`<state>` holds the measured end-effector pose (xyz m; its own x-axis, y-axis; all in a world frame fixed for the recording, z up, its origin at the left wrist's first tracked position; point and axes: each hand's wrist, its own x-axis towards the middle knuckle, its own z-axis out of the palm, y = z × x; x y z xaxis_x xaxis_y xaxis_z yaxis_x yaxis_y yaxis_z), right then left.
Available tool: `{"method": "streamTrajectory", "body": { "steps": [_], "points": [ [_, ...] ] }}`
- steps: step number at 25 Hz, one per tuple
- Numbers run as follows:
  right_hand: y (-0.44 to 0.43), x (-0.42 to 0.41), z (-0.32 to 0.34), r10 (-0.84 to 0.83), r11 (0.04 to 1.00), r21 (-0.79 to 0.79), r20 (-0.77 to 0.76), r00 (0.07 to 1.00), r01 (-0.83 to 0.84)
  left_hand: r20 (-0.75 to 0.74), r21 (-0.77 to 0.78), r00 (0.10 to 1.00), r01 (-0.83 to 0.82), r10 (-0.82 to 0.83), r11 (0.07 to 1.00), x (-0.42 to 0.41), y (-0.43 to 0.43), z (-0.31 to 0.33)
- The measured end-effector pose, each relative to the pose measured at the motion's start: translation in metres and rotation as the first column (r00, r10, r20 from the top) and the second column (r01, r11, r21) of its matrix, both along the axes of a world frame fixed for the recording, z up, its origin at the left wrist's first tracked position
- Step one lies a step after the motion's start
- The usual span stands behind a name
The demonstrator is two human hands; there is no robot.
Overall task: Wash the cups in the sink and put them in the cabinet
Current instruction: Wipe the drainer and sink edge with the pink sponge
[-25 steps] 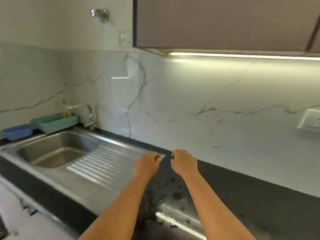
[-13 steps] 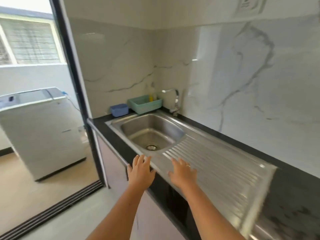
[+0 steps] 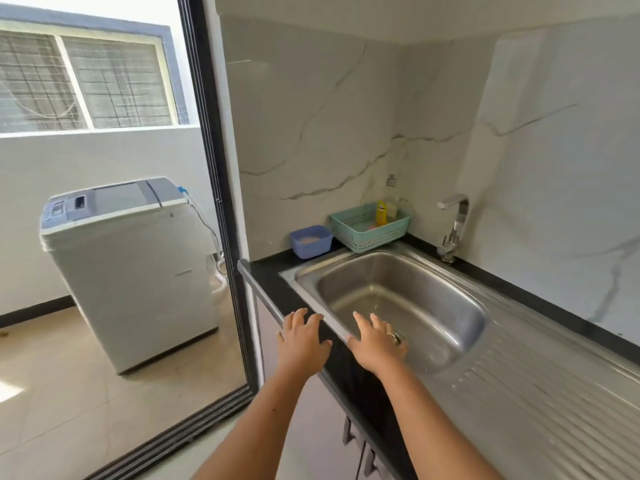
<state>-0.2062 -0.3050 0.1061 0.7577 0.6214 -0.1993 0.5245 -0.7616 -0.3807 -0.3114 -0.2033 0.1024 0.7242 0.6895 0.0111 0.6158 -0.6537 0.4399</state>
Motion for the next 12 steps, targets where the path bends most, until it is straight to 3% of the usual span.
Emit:
{"method": "streamTrajectory", "body": {
  "steps": [4,12],
  "points": [
    [0.072,0.066,-0.005,-0.062,0.996,0.061,-0.054,0.997,0.065,0.015,0.006,0.999,0.042,-0.042,0.999,0.065,0.073,0.001],
    [0.203,0.197,0.043,-0.191,0.97,0.153,-0.01,0.981,0.191,0.009,-0.039,0.992,0.123,-0.122,0.992,0.185,0.202,0.03]
  ]
}}
